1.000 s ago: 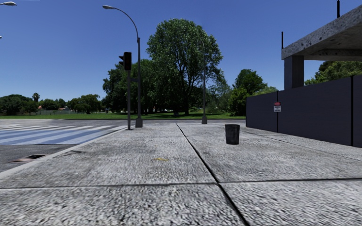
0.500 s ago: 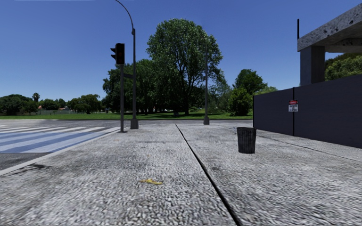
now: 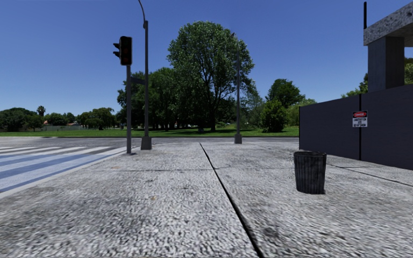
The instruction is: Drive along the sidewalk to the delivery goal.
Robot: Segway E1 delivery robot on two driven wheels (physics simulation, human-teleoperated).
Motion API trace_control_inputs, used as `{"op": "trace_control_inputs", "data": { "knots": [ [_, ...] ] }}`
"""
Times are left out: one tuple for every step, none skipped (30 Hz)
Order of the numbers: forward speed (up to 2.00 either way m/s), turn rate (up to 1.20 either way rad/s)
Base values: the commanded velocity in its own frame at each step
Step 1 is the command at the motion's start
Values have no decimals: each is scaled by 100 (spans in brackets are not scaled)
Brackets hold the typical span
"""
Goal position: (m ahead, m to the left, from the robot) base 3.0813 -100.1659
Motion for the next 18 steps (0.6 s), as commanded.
{"op": "trace_control_inputs", "data": {
  "knots": [
    [200, 0],
    [200, 0],
    [200, 0],
    [200, 0],
    [200, 0],
    [200, 0],
    [200, 0],
    [200, 0],
    [200, 0],
    [200, 0],
    [200, 0],
    [200, 0],
    [200, 0],
    [200, 0],
    [200, 0],
    [200, 0],
    [200, 0],
    [200, 0]
  ]
}}
